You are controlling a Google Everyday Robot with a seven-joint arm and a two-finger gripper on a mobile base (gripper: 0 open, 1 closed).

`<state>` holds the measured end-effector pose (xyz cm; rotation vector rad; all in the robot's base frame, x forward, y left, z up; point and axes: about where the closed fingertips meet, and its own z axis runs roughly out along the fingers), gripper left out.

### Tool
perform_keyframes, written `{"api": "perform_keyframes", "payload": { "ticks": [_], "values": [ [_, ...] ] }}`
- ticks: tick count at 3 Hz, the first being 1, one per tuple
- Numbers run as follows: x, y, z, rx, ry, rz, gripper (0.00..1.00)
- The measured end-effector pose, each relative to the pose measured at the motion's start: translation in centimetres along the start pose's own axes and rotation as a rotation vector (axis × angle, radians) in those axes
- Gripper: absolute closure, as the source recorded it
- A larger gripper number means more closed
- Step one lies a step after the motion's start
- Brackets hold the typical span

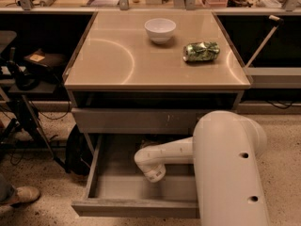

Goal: Pick pepsi can from middle drawer and place on counter

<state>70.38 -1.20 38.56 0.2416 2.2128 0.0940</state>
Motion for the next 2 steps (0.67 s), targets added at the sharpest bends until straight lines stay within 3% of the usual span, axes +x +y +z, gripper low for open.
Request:
{"api": "perform_keyframes", "payload": {
  "ticks": [1, 2],
  "values": [
    [0.6, 0.5, -2.6, 0.022, -0.016, 0.025, 1.0],
    [2.2, 4.1, -10.2, 0.033, -0.006, 0.133, 1.0]
  ]
}}
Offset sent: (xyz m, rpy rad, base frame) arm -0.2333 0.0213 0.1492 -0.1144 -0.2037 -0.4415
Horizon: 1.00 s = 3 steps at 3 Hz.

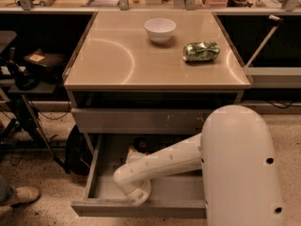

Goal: Pick pepsi can from middle drawer and place on counter

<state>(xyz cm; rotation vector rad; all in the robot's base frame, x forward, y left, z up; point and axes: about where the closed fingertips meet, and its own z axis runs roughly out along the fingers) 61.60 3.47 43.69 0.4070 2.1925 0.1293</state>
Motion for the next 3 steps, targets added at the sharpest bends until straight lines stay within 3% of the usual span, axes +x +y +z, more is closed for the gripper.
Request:
{"api": "perform_keyframes", "payload": {
  "ticks": [1, 2, 3],
  "values": [
    [2.6, 2.0, -8.4, 0.021, 0.017, 0.066, 1.0],
    [4.9, 0.9, -11.6, 0.053, 0.037, 0.049, 1.0],
    [3.1, -0.6, -11.5, 0.108, 0.006, 0.072, 1.0]
  ]
}}
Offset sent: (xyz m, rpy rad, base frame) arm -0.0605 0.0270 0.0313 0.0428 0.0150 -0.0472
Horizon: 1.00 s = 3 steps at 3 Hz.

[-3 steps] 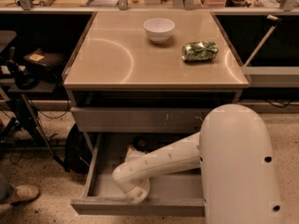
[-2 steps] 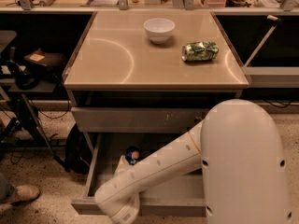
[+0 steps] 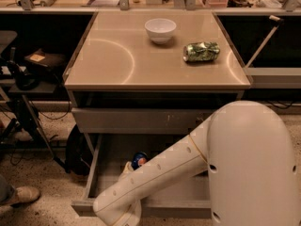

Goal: Pick pepsi can from middle drawer and place on counter

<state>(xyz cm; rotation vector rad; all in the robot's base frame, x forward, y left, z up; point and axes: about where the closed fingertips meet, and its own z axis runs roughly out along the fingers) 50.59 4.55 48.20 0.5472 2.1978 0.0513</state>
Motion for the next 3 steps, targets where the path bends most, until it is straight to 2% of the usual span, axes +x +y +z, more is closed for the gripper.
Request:
{"api": "perform_keyframes", "payload": {
  "ticks": [1, 2, 3],
  "values": [
    [-6.5, -4.7, -2.0, 0.145, -0.133, 0.065, 1.0],
    [-16.3, -10.8, -5.5, 0.341, -0.317, 0.159, 1.0],
    [-16.9, -10.4, -5.9, 0.326, -0.32, 0.168, 1.0]
  ]
}}
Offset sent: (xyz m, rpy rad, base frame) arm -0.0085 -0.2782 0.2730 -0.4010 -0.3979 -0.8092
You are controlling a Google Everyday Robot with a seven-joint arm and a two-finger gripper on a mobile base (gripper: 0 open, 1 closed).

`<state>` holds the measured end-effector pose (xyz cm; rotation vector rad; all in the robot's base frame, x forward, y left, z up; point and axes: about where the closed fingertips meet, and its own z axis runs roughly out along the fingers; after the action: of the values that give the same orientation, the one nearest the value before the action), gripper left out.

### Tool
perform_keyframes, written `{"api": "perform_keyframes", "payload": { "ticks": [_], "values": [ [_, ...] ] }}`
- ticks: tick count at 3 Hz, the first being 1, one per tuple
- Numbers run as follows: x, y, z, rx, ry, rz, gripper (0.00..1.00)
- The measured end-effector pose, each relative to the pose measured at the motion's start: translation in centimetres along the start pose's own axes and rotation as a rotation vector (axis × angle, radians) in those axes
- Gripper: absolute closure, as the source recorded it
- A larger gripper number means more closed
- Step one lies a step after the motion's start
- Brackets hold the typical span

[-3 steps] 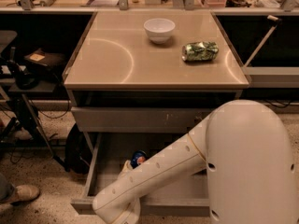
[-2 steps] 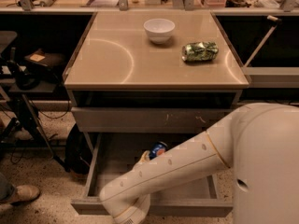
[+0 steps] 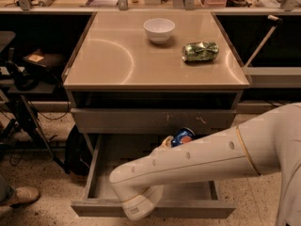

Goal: Pick pepsi can from middle drawer and place on counter

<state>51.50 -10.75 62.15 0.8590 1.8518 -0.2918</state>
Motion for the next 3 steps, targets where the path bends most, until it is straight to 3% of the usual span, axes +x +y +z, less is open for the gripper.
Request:
{"api": "perform_keyframes", "payload": {
  "ticks": [1, 2, 3],
  "values": [
    [0.7, 0.2, 1.6, 0.027, 0.002, -0.016, 1.0],
    [-1.1, 1.5, 4.5, 0.056, -0.054, -0.024, 1.0],
    [-5.5, 3.1, 6.3, 0.067, -0.153, -0.025, 1.0]
  ]
}}
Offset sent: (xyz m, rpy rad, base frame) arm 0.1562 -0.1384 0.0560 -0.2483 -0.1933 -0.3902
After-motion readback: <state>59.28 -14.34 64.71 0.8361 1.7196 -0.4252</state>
